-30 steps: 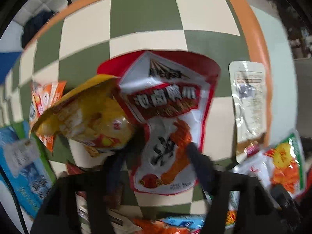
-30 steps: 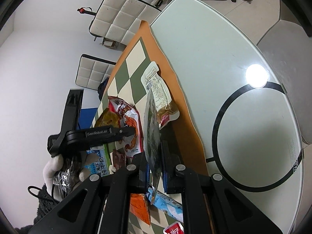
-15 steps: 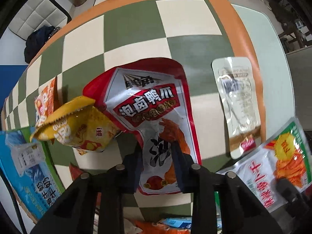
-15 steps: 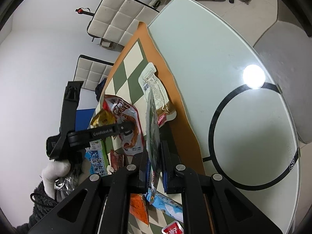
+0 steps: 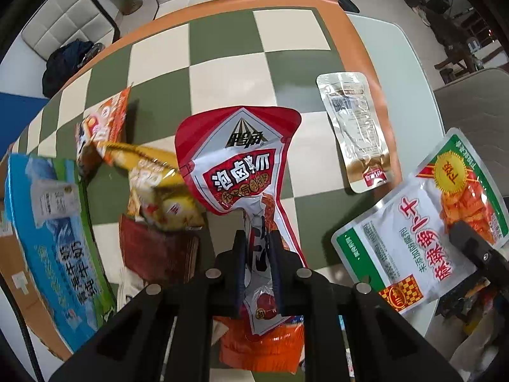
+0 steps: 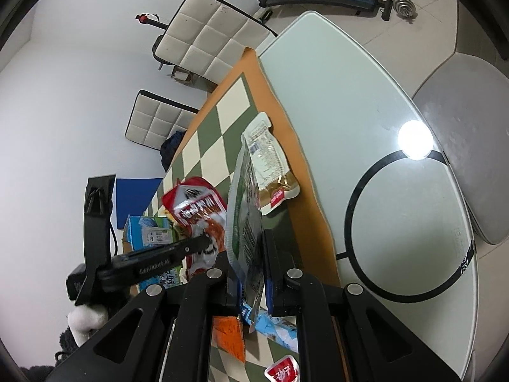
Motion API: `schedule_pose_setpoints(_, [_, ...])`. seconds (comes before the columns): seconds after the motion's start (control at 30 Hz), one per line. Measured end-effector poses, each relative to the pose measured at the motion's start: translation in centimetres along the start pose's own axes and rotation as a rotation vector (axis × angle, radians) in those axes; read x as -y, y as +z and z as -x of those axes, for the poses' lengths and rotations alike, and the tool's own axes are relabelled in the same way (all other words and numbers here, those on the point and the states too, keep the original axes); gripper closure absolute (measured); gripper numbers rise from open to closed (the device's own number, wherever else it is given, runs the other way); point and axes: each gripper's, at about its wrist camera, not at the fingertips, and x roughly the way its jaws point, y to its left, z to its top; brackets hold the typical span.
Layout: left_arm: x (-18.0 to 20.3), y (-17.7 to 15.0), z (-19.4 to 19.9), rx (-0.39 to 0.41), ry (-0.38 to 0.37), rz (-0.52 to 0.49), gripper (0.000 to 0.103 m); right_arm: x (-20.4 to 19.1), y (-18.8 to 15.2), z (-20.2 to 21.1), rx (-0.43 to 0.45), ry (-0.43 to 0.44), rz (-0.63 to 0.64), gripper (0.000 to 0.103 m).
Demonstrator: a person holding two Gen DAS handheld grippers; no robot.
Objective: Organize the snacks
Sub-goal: 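Carry both held bags over the open cardboard box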
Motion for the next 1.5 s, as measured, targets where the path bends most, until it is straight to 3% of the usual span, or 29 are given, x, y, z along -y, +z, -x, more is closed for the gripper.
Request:
schedule_pose_setpoints(0.4, [-3.4,-2.3,7.2,0.089,-0.059,0.045,0.091,-4.9,-0.2,2.4,0.015,0.037,0.07,0.092])
schedule_pose_setpoints(0.6, [-6.2,-3.7,12.8,0.177,-0.049,0.077,0.091,-10.5,-0.3,4.0,0.01,0.071,0.15,0.092])
schedule_pose_setpoints(0.83, [-13.1,-4.8,16.6,0.25,-0.042,0.138,0.091,-18.9,-1.7,3.8,-0.009,0.111,0.238,0.092])
schedule_pose_setpoints(1.03, [-21.5,-6.5,17.6,0.251,-0.016,0.184,0.091,-26.4,-4.3,-1.0,-0.055,0.163,0.292,0.092])
schedule_pose_setpoints(1.23, [-30.4,-6.6,15.7,0.206,0.015,0.222,0.091,-32.9,-7.5,-9.0,-0.116,0.183,0.317,0.092])
schedule_pose_setpoints(1.5, [-37.3,-5.4,12.6,0.154,-0.02,0.264,0.091,-37.6,-9.3,-18.2,-0.183,0.165,0.303,0.092])
